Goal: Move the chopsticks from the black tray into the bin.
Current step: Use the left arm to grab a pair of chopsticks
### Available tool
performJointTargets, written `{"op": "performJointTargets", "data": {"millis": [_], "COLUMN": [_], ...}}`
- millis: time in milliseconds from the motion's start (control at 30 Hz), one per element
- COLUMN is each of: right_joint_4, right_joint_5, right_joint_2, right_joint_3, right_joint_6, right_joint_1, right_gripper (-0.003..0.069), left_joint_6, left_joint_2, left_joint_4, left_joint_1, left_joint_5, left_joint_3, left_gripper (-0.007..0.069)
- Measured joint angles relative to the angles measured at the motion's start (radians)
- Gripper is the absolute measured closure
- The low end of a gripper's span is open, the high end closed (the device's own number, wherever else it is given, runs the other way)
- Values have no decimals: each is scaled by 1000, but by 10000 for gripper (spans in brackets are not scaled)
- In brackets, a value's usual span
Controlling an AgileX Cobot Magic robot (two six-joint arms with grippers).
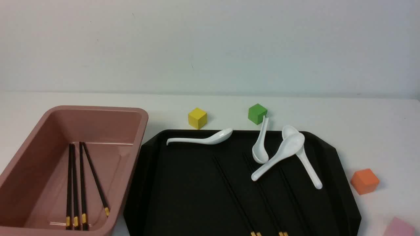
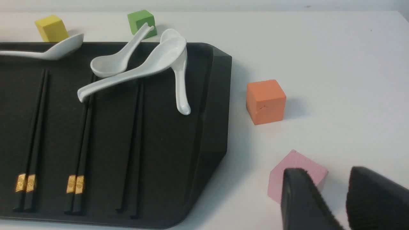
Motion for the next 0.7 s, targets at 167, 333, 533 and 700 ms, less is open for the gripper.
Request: {"op": "performJointTargets", "data": {"millis": [167, 333, 533, 700], "right_joint_4": [0, 0, 0, 0], "right_joint_5": [0, 0, 0, 0], "right_joint_2": [0, 0, 0, 0], "right_joint_3": [0, 0, 0, 0], "right_joint_6": [0, 0, 0, 0], "right_joint_1": [0, 0, 0, 0], "right_gripper": [419, 419, 419, 419], "left_joint_6": [0, 0, 0, 0], "left_joint_2": [0, 0, 0, 0], "left_joint_4": [0, 0, 0, 0], "left_joint_1": [0, 0, 0, 0], "left_joint_5": [0, 0, 0, 0], "left_joint_3": [0, 0, 0, 0], "left_gripper": [554, 550, 540, 531]}}
